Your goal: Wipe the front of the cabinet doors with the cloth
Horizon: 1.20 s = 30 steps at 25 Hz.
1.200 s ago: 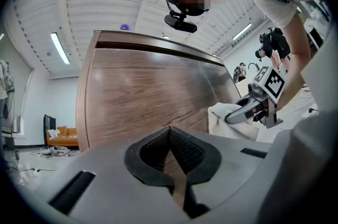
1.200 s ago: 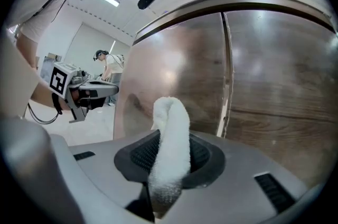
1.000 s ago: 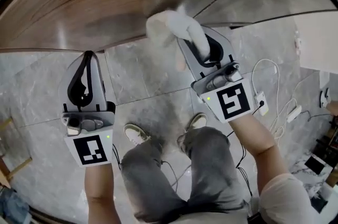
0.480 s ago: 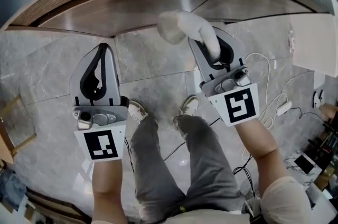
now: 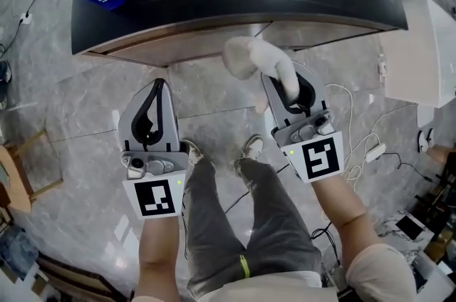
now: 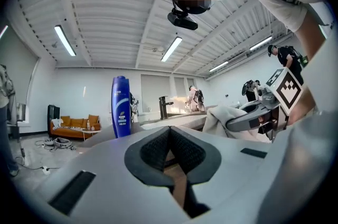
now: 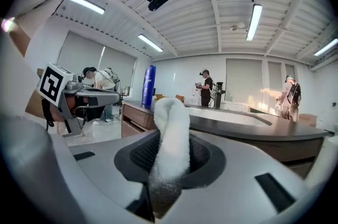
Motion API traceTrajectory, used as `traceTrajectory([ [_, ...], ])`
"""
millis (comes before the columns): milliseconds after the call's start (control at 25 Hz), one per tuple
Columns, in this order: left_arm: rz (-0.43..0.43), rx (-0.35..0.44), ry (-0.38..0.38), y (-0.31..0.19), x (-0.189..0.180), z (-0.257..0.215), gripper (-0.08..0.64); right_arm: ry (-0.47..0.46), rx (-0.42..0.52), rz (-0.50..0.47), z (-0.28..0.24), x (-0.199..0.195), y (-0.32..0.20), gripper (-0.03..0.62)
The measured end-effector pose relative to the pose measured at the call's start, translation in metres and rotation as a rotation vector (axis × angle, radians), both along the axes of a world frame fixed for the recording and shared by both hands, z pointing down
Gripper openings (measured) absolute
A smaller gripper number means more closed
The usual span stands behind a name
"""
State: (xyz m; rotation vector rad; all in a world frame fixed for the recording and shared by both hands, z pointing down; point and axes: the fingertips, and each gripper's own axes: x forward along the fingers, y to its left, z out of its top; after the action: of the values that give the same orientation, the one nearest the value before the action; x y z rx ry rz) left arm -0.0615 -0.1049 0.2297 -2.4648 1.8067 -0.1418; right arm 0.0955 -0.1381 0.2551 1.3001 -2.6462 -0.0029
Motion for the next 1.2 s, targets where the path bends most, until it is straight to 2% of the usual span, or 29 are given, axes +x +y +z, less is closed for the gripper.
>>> traceTrajectory([
  [200, 0.025, -0.004, 0.023, 0.004, 0.013, -0.062, 0.017, -0.002, -0.065, 0.041, -0.054, 0.014, 0.018, 0.107],
  [400, 0.059, -0.019, 0.057, 0.014, 0.026, -0.128, 0.017, -0.02, -0.103, 0.059, -0.116, 0.011, 0.038, 0.107],
  [560, 0.084, -0.018, 0.062, 0.022, 0.029, -0.186, 0.017, -0.05, -0.089, 0.084, -0.175, 0.006, 0.045, 0.107],
  [800, 0.076, 0.017, 0.138, 0.03, 0.018, -0.274, 0.017, -0.067, -0.046, 0.076, -0.259, -0.004, 0.056, 0.107],
  [1040, 0.07, 0.104, 0.215, 0.05, 0.013, -0.365, 0.017, -0.092, -0.007, 0.079, -0.334, -0.003, 0.072, 0.107],
  [1200, 0.089, 0.158, 0.198, 0.07, 0.014, -0.413, 0.017, -0.12, 0.026, 0.077, -0.372, -0.001, 0.077, 0.107],
])
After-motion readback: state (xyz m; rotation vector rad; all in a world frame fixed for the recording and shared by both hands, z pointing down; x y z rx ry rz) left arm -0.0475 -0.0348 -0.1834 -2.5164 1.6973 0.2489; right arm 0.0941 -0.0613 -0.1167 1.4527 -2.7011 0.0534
